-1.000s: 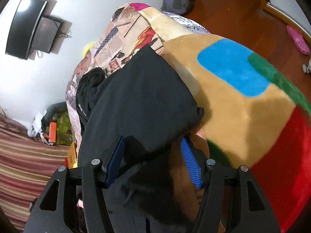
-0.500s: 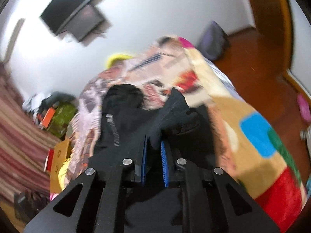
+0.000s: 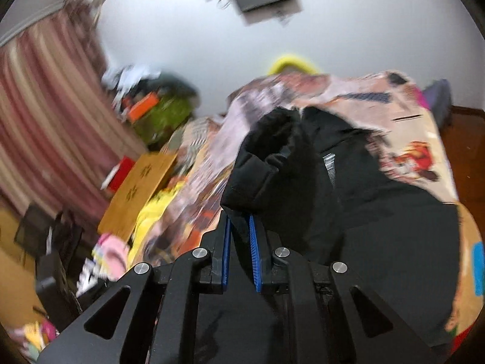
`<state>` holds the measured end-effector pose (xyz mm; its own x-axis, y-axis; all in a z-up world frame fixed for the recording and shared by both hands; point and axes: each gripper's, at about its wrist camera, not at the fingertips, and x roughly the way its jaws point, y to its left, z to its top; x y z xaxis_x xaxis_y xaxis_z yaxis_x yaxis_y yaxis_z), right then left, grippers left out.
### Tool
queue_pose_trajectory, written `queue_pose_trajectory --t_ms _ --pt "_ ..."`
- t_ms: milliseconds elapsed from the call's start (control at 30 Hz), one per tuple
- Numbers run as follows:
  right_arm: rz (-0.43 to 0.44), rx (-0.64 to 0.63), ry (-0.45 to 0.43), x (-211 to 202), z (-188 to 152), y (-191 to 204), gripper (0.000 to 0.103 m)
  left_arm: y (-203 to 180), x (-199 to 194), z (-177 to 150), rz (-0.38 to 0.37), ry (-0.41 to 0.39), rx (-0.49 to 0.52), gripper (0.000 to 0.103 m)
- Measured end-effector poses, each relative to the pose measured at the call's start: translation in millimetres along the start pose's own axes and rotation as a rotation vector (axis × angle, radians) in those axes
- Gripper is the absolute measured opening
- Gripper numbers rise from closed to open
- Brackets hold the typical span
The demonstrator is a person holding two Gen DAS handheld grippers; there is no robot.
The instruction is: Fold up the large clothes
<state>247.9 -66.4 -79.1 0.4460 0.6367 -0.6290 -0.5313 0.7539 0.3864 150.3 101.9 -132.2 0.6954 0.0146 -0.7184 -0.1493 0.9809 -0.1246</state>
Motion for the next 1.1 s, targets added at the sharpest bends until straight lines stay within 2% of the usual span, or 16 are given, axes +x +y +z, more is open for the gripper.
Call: queue_pose_trajectory --t_ms 133,167,233,300,333,367,433,567,700,767,833,933,1100 --pt "0.032 -0.054 0.132 40 -20 19 0.011 25 -8 -5 0.02 0.001 -0.05 0.065" --pt "0.029 -0.071 0.178 53 -27 24 0.015 31 -9 -7 0.023 0.004 -0.063 0.065" --pt "0.002 -0.111 0.269 75 -42 34 0.015 42 -12 -11 0.032 0.01 -0.084 0.065" --pt "-0.017 -0.138 0.334 88 -55 37 0.018 49 -12 -15 0.037 0.018 -0.104 0.065" --pt "-0.014 -0.145 0.365 91 -58 38 0.023 53 -11 -17 0.032 0.028 -0.119 0.065" --pt "0.009 -0.151 0.421 96 -63 38 0.028 57 -9 -19 0.025 0.038 -0.133 0.065" --pt "0.042 -0.152 0.477 97 -67 39 0.029 63 -2 -24 0.005 0.067 -0.172 0.065" --pt "0.003 -0.181 0.437 76 -68 32 0.032 64 10 -31 -0.031 0.112 -0.217 0.065" --pt "-0.046 -0.168 0.34 46 -57 22 0.04 60 25 -39 -0.124 0.172 -0.268 0.065" --pt "-0.115 -0.166 0.262 24 -51 9 0.046 57 39 -44 -0.184 0.222 -0.311 0.065" --pt "-0.193 -0.172 0.197 7 -46 -3 0.047 55 53 -50 -0.235 0.274 -0.362 0.065" --pt "-0.292 -0.168 0.135 -17 -43 -26 0.052 51 71 -60 -0.29 0.333 -0.433 0.065" --pt "-0.448 -0.119 0.073 -54 -49 -68 0.055 45 89 -67 -0.351 0.379 -0.512 0.062"
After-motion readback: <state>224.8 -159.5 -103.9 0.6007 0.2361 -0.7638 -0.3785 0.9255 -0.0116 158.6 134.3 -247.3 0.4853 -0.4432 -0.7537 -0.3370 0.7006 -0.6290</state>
